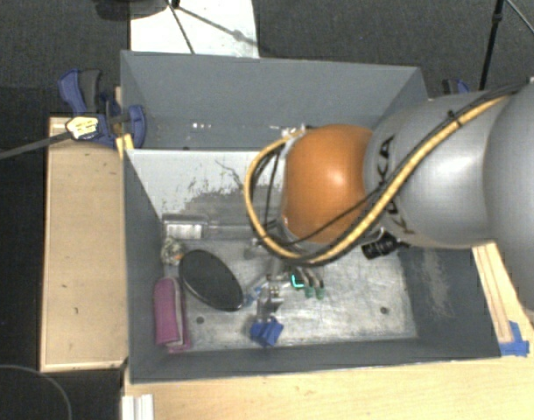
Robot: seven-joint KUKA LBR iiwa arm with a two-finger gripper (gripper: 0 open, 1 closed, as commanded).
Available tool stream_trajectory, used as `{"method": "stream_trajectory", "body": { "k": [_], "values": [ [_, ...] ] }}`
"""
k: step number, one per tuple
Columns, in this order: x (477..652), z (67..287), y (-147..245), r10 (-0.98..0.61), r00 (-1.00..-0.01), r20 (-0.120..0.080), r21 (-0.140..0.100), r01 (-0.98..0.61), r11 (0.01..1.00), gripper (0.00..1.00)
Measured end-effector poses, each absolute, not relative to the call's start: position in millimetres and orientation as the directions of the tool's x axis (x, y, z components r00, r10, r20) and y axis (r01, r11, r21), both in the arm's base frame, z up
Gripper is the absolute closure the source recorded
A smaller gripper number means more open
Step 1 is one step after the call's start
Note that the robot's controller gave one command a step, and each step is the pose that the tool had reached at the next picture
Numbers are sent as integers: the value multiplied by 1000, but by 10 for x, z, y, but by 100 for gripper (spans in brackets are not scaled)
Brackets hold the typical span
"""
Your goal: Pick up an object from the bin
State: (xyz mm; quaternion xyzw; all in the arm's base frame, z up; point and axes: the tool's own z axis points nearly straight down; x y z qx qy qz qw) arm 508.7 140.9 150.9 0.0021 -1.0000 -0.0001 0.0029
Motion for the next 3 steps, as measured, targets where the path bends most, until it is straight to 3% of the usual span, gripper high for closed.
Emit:
{"method": "stream_trajectory", "body": {
  "k": [1,2,3],
  "values": [
    [4961,914,1198,115,-993,-5,2,115,993,0],
    [5129,892,1037,251,-968,-3,1,251,968,0],
    [5148,721,1105,340,-941,-5,3,340,941,0]
  ]
}}
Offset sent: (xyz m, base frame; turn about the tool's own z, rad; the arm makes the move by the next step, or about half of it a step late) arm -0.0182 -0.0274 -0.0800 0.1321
